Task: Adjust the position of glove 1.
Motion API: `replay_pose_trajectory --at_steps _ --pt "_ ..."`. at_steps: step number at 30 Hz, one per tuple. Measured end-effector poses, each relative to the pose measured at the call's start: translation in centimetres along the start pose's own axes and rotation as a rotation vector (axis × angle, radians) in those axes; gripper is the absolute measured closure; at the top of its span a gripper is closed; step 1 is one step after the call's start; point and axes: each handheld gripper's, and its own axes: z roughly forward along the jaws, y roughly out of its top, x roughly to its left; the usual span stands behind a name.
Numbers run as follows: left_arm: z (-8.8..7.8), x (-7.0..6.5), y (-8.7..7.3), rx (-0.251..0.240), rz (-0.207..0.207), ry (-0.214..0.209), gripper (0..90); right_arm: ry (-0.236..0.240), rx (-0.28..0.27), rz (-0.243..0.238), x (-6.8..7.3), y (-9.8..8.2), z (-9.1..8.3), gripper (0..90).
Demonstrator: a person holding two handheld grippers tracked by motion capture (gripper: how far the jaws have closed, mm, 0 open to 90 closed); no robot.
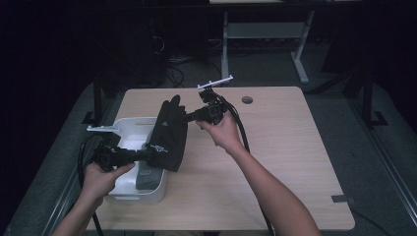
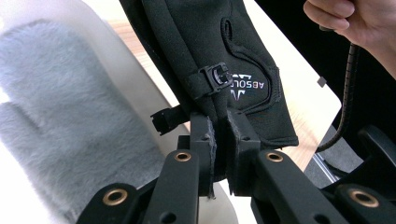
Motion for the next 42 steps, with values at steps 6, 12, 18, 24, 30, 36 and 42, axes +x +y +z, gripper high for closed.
replay_pose_trajectory --at_steps 6,12,18,24,30,36,42 --pt "-0.6 0.6 -0.5 -0.015 -0.022 0.010 82.9 0.006 0.004 -0.013 0.5 0.5 0.9 76.0" --pt "-1.3 1.4 -1.1 -0.020 -0.032 0.021 82.8 0.017 0.010 -0.013 0.9 0.7 1.9 76.0" --pt "-1.7 1.8 -1.5 -0.016 -0.040 0.033 82.9 0.021 0.021 -0.011 1.2 0.7 2.8 76.0" --pt "-1.9 2.1 -2.0 -0.017 -0.056 0.036 82.9 0.026 0.031 -0.013 1.4 0.8 3.5 75.9" --pt "-2.3 2.6 -2.5 -0.016 -0.065 0.042 82.9 0.030 0.043 -0.018 1.6 0.8 4.4 75.9" --pt "-2.7 3.1 -2.9 -0.009 -0.079 0.046 82.8 0.031 0.055 -0.013 1.9 0.7 5.4 76.0" --pt "-2.8 3.5 -3.4 -0.005 -0.088 0.052 82.8 0.033 0.074 -0.020 1.9 0.7 6.2 75.9"
